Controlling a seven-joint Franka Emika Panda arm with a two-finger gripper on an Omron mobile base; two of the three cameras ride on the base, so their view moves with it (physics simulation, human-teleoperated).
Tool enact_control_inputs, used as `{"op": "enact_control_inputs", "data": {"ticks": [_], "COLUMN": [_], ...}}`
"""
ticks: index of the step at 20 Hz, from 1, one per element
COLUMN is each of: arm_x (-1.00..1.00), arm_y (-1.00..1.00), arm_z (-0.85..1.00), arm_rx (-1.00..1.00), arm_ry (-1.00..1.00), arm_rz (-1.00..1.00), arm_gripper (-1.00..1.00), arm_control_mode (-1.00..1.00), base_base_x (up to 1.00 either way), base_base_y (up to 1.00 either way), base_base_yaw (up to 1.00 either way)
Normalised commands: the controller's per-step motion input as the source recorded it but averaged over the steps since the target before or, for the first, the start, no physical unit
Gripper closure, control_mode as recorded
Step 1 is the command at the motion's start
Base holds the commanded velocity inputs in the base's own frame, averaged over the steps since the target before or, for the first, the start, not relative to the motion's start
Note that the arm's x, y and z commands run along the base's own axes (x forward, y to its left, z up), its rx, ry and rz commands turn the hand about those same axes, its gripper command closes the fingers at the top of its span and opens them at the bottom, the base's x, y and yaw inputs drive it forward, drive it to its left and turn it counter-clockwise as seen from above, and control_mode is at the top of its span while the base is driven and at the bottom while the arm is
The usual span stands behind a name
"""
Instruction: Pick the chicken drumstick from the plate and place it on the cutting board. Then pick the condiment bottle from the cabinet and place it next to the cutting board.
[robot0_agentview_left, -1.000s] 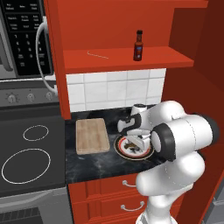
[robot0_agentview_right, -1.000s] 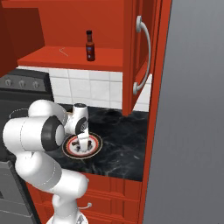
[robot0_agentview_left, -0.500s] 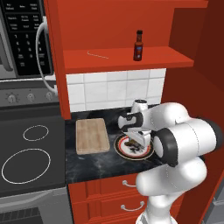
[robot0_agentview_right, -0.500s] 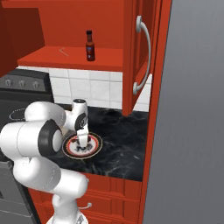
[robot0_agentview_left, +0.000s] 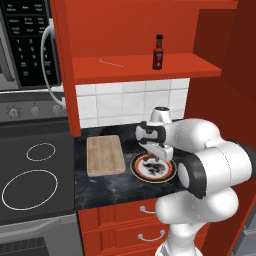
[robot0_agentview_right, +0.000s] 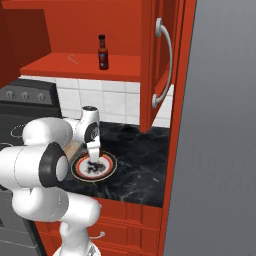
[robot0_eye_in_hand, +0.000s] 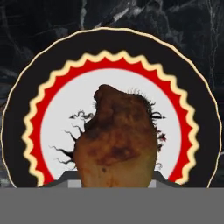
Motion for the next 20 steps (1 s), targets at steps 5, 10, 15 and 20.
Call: {"op": "enact_control_inputs", "data": {"ticks": [5, 10, 15, 20], "arm_x": [0.00, 0.00, 0.00, 0.00], "arm_y": [0.02, 0.12, 0.22, 0.26], "arm_z": [0.22, 0.17, 0.01, 0.00], "arm_rx": [0.01, 0.02, 0.03, 0.01], "arm_ry": [0.00, 0.00, 0.00, 0.00], "arm_rz": [0.00, 0.01, 0.01, 0.02], "arm_gripper": [1.00, 1.00, 1.00, 1.00], "arm_control_mode": [-1.00, -1.00, -1.00, -1.00], "base_base_x": [0.00, 0.00, 0.00, 0.00], "base_base_y": [0.00, 0.00, 0.00, 0.00], "base_base_yaw": [0.00, 0.00, 0.00, 0.00]}}
